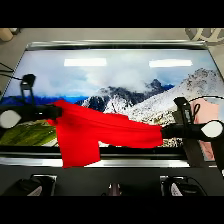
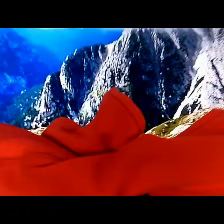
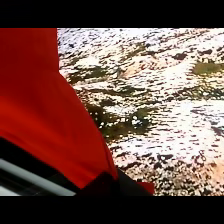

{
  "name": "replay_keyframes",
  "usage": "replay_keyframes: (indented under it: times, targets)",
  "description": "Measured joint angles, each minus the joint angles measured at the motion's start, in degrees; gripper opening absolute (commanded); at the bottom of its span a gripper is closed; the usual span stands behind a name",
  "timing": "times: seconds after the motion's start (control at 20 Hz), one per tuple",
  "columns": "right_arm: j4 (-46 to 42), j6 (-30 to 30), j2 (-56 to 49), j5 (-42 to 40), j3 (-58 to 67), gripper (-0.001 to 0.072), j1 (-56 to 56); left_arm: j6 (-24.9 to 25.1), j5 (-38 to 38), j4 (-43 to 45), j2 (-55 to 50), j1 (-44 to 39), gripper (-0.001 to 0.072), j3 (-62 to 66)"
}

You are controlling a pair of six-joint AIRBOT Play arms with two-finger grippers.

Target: Fold the shirts.

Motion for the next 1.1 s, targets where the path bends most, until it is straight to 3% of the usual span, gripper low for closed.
replay_keyframes:
  times: [0.15, 0.2, 0.25, 0.3, 0.35, 0.55, 0.75, 0.8, 0.85, 1.1]
  targets:
    - [1.09, 0.09, -5.11, -7.65, -2.36, 0.0015, 0.00, 1.42, 5.49, -1.97, -11.32, 0.02, 0.0043, 1.95]
    - [1.60, 0.59, -6.32, -9.51, -2.73, 0.0015, -0.02, 1.70, 6.69, -2.89, -15.19, 0.02, 0.0082, 3.61]
    - [1.81, 0.96, -7.13, -10.34, -3.04, 0.0015, -0.02, 1.97, 6.97, -3.54, -18.78, 0.00, 0.0274, 5.40]
    - [2.16, 1.31, -7.76, -11.32, -3.21, 0.0015, -0.02, 2.10, 6.34, -4.42, -21.77, 0.02, 0.0539, 7.26]
    - [2.43, 1.64, -8.26, -12.04, -3.39, 0.0015, -0.02, 2.75, 5.22, -4.87, -24.24, 0.13, 0.0680, 9.29]
    - [2.91, 0.26, -9.11, -11.65, -3.65, 0.0015, -0.02, 11.78, -6.01, -5.64, -28.30, 3.69, 0.0604, 17.29]
    - [1.95, -3.30, -9.35, -9.90, -3.74, 0.0015, -0.02, 17.77, -14.38, -9.18, -24.37, 15.30, 0.0598, 16.85]
    - [1.49, -3.78, -9.38, -9.42, -3.74, 0.0015, -0.02, 18.99, -16.11, -11.30, -23.15, 18.75, 0.0549, 14.34]
    - [1.16, -4.13, -9.40, -9.38, -3.74, 0.0015, -0.02, 20.09, -17.27, -13.81, -22.03, 21.90, 0.0454, 11.06]
    - [0.48, -5.03, -9.40, -8.70, -3.74, 0.0015, -0.02, 24.26, -13.64, -23.76, -20.06, 29.55, 0.0471, -6.25]
